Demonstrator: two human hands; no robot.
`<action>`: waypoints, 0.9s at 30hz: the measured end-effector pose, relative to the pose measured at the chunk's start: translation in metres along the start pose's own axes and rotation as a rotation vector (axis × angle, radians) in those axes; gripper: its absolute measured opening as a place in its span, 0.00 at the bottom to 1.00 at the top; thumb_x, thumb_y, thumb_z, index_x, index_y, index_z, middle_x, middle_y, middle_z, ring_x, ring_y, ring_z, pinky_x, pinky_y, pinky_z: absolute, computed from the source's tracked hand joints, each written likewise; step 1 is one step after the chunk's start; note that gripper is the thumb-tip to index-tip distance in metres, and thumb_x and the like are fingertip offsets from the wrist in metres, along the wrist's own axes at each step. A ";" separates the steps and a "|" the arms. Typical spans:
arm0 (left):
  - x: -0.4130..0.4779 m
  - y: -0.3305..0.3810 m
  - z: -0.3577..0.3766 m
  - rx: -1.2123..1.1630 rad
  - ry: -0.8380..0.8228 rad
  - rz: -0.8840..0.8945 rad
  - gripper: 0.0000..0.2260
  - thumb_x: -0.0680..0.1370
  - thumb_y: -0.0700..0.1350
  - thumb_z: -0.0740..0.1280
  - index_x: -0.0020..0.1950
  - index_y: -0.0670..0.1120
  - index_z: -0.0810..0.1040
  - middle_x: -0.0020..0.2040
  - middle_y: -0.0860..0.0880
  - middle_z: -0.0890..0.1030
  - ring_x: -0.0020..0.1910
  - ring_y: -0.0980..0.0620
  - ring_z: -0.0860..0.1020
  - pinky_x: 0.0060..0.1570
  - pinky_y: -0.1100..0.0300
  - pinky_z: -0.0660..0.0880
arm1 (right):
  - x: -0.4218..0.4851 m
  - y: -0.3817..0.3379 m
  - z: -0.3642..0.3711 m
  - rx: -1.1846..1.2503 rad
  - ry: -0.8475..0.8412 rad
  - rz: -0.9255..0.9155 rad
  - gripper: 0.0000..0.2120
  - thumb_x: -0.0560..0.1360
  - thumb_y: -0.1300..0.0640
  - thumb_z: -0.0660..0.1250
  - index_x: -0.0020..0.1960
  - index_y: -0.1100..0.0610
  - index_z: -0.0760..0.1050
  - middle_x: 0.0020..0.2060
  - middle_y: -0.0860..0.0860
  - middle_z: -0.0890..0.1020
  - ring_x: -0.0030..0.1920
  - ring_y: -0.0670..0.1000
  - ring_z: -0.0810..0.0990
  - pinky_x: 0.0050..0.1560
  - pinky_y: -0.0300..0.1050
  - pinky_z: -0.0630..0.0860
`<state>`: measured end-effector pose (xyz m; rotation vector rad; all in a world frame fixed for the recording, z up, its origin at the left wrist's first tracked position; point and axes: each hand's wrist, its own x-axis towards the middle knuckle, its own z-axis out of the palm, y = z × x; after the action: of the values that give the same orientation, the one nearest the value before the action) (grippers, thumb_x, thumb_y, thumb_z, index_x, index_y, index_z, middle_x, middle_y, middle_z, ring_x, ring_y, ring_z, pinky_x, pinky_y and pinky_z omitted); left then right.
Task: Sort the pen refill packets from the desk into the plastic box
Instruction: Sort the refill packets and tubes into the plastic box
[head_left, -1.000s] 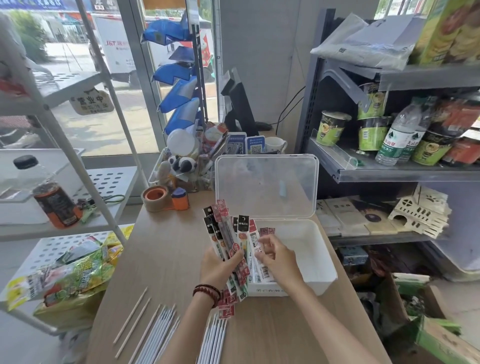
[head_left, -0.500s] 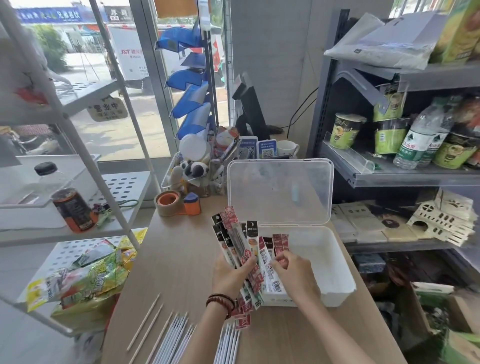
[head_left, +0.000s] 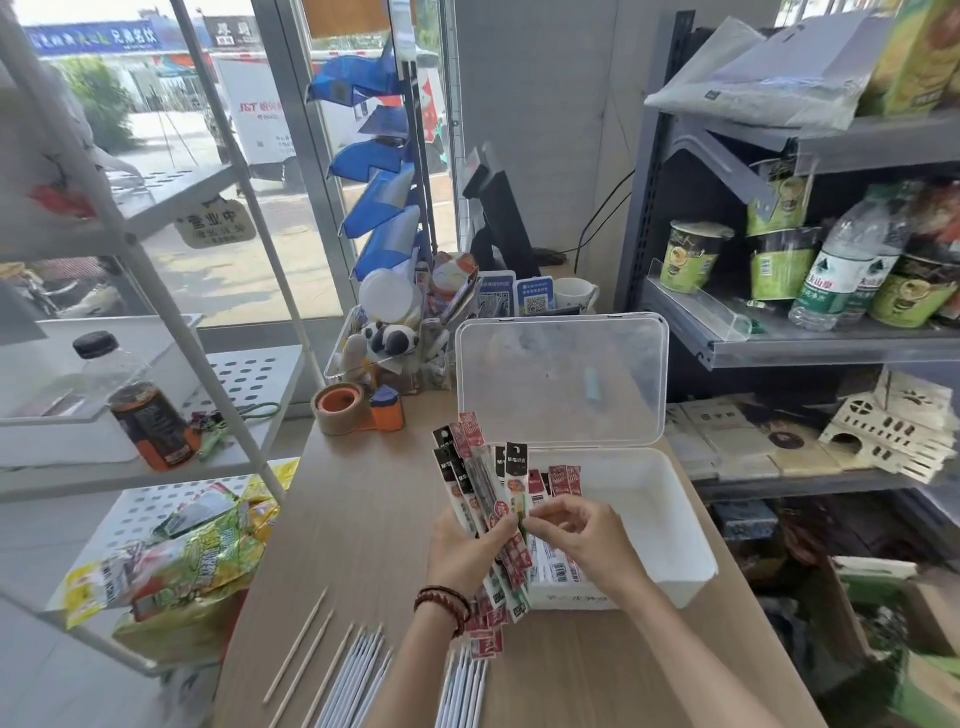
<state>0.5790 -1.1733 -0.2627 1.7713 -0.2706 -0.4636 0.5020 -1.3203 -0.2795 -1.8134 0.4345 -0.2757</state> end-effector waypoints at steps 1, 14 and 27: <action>0.000 0.000 0.000 0.009 0.001 0.005 0.07 0.71 0.46 0.74 0.47 0.50 0.80 0.40 0.54 0.84 0.37 0.61 0.82 0.32 0.70 0.75 | 0.000 0.000 0.000 0.010 -0.025 0.012 0.12 0.67 0.45 0.76 0.46 0.50 0.83 0.40 0.46 0.86 0.40 0.43 0.83 0.41 0.36 0.78; 0.009 -0.006 -0.001 0.050 -0.031 -0.010 0.08 0.70 0.50 0.74 0.47 0.53 0.80 0.43 0.53 0.85 0.42 0.58 0.83 0.42 0.62 0.80 | 0.002 -0.004 -0.002 0.087 -0.033 0.094 0.14 0.70 0.44 0.73 0.49 0.53 0.80 0.42 0.47 0.86 0.41 0.43 0.83 0.37 0.34 0.75; 0.012 -0.006 -0.002 0.046 -0.006 -0.056 0.12 0.72 0.48 0.72 0.54 0.48 0.78 0.46 0.53 0.83 0.44 0.57 0.81 0.39 0.67 0.75 | 0.006 -0.005 -0.009 0.178 0.108 0.057 0.05 0.80 0.57 0.62 0.50 0.58 0.75 0.44 0.48 0.86 0.28 0.44 0.74 0.29 0.38 0.74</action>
<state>0.5906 -1.1750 -0.2701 1.8264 -0.2377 -0.5061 0.5051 -1.3295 -0.2721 -1.6151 0.5209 -0.3624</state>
